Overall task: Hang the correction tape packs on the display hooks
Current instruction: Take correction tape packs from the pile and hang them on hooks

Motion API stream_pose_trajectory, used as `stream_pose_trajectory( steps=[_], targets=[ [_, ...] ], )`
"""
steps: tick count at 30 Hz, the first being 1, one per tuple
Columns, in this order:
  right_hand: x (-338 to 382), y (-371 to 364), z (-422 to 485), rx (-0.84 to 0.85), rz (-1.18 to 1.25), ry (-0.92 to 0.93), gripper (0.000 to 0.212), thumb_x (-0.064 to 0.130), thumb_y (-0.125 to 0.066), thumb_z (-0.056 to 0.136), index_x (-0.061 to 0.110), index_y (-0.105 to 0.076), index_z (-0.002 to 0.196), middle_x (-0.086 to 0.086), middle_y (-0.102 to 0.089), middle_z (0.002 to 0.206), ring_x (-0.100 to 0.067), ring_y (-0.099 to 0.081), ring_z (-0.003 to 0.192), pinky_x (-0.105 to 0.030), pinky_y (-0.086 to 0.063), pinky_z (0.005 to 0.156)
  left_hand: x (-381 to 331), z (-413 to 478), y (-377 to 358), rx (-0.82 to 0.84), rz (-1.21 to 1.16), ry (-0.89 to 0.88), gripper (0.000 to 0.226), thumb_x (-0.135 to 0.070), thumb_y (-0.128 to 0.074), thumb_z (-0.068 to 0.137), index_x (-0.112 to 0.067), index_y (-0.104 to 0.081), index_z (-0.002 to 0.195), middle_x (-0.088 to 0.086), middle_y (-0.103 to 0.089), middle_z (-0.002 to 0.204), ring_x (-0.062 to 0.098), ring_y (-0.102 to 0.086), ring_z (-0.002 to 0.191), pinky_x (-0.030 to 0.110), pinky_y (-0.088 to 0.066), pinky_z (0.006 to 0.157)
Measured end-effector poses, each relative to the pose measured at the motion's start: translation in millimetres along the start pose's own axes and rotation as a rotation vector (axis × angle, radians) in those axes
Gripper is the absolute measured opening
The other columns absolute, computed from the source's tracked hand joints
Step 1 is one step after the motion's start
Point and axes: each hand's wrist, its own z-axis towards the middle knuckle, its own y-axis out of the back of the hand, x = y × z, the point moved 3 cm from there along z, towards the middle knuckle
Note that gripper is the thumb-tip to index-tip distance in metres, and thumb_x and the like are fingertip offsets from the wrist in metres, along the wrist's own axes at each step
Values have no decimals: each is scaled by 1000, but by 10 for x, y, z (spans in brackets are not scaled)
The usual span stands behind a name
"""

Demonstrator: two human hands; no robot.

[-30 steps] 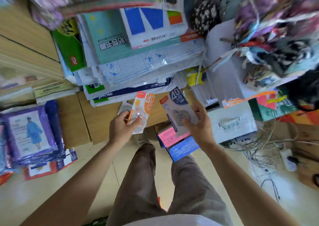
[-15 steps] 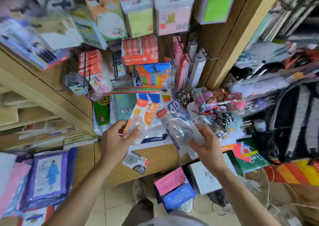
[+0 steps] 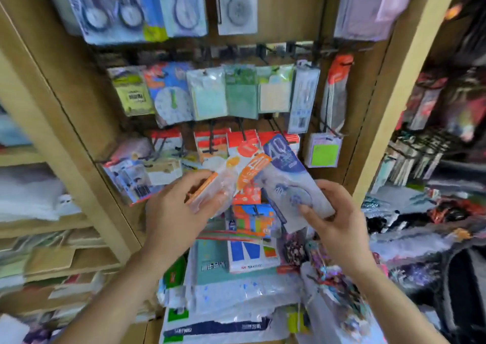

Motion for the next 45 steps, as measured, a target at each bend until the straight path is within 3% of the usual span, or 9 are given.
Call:
stream_pose_trajectory(
  steps=[2, 5, 9, 19, 24, 30, 36, 40, 45],
  targets=[
    [194, 13, 237, -15, 9, 73, 30, 14, -75, 86, 23, -63, 112, 11, -70, 101, -10, -67, 87, -24, -52, 70, -142, 234, 118, -71, 22, -78, 40, -56, -73, 77, -41, -62, 113, -27, -68, 100, -6, -65, 87, 17, -50, 75],
    [468, 28, 577, -30, -18, 169, 32, 14, -74, 88, 18, -61, 117, 13, -69, 102, -16, -68, 88, -36, -56, 71, -319, 587, 283, -158, 40, -147, 38, -42, -82, 79, -36, -66, 113, -26, -68, 91, -5, -66, 85, 27, -54, 75],
    [844, 45, 1022, -70, -32, 290, 35, 10, -75, 87, 20, -62, 118, 17, -69, 105, -5, -67, 93, -19, -53, 74, -528, 1016, 513, -264, 42, -211, 42, -39, -85, 75, -34, -67, 112, -20, -66, 83, 5, -65, 76, 32, -55, 72],
    [1623, 77, 1912, -164, -123, 461, 39, 11, -75, 86, 22, -64, 122, 14, -69, 108, -5, -67, 93, -18, -56, 71, -667, 1900, 833, -396, -137, -207, 39, -36, -87, 77, -30, -68, 111, -15, -70, 91, 9, -66, 77, 40, -58, 76],
    [1749, 35, 2313, -228, -97, 455, 34, 14, -72, 89, 20, -63, 121, 10, -69, 106, -3, -66, 92, -13, -53, 69, -533, 2419, 763, -366, -122, -191, 38, -41, -83, 80, -31, -68, 113, -8, -68, 87, 12, -63, 77, 41, -56, 70],
    [1703, -59, 2654, -202, 117, 322, 32, 17, -72, 90, 20, -62, 121, 6, -68, 110, 4, -67, 91, -12, -54, 63, -268, 2827, 588, -317, -254, -88, 38, -36, -84, 80, -24, -71, 114, -4, -72, 97, 16, -68, 89, 46, -57, 81],
    [1625, -201, 2913, -129, 237, 221, 34, 16, -73, 89, 19, -64, 121, -4, -71, 115, -20, -70, 105, -48, -60, 85, -223, 2843, 387, -287, -344, -35, 34, -31, -83, 83, -23, -72, 114, -3, -72, 96, 14, -69, 89, 36, -56, 78],
    [1595, -272, 2978, -118, 279, 170, 33, 15, -73, 89, 19, -63, 120, -4, -72, 114, -21, -71, 104, -52, -59, 88, -172, 3008, 495, -167, -462, 60, 23, -25, -86, 79, -27, -72, 97, 1, -76, 92, 20, -72, 88, 36, -55, 76],
    [1601, -311, 2997, -95, 300, 156, 31, 18, -72, 89, 18, -64, 119, -5, -72, 115, -23, -71, 105, -47, -59, 88, -87, 2998, 549, -71, -520, 101, 33, -21, -89, 74, -18, -73, 102, 3, -77, 88, 23, -73, 87, 39, -56, 80]
  ],
)
